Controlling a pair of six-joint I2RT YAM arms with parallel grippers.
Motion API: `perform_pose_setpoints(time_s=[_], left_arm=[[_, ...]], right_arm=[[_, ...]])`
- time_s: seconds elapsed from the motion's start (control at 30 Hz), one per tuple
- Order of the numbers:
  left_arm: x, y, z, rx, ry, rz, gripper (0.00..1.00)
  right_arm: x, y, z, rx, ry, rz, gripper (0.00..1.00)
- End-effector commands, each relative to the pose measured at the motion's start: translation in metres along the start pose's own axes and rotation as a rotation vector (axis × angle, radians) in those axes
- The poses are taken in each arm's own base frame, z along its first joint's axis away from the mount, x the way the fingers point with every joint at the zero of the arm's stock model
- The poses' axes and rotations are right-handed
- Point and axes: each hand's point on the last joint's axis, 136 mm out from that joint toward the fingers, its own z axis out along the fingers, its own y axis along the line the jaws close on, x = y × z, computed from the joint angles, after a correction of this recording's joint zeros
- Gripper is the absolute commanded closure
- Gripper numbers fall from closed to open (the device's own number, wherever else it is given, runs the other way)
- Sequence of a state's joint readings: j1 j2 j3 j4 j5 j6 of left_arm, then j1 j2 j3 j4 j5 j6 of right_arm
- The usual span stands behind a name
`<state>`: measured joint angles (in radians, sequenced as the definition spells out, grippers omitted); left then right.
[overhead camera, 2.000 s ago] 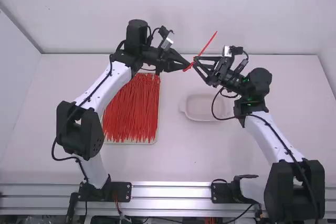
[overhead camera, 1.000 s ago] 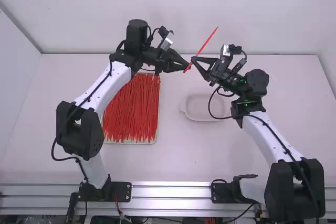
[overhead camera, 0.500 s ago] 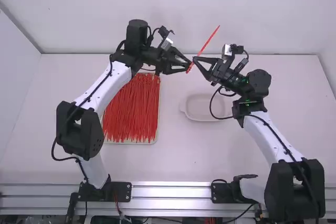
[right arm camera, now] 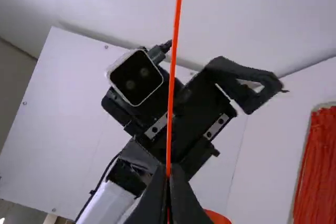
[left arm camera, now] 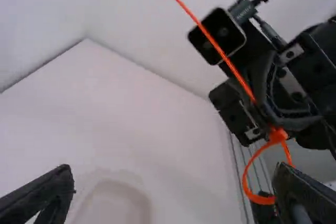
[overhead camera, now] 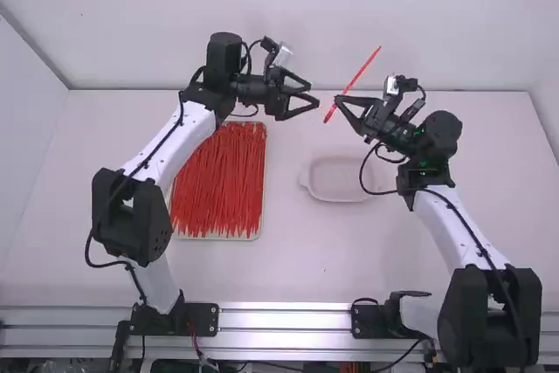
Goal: Fasten the cable tie
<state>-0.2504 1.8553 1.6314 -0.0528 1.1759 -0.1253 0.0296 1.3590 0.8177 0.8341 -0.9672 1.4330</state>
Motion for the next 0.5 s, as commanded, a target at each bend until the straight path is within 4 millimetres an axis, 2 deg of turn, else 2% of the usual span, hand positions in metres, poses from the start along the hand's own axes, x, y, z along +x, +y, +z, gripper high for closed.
perform_pose_setpoints(time_s=[0.0,0.17,0.27,0.47], left_arm=[[0.002,0.02,-0.019,-0.081,-0.01,-0.06,0.01],[0.021,0.037,-0.048,-0.131,0.019,-0.169,0.01],[0.035,0.031,-0.062,-0.086,0.046,-0.185,0.01],[0.056,0.024,-0.067,-0.069,0.095,-0.211,0.01]], right_arm=[[-0.004,-0.006,-0.008,0.024,-0.011,-0.047,1.0],[-0.013,-0.029,-0.018,0.105,-0.041,-0.048,1.0],[-0.015,-0.047,-0.024,0.168,-0.057,-0.05,1.0],[-0.016,-0.086,-0.03,0.328,-0.11,-0.034,1.0]])
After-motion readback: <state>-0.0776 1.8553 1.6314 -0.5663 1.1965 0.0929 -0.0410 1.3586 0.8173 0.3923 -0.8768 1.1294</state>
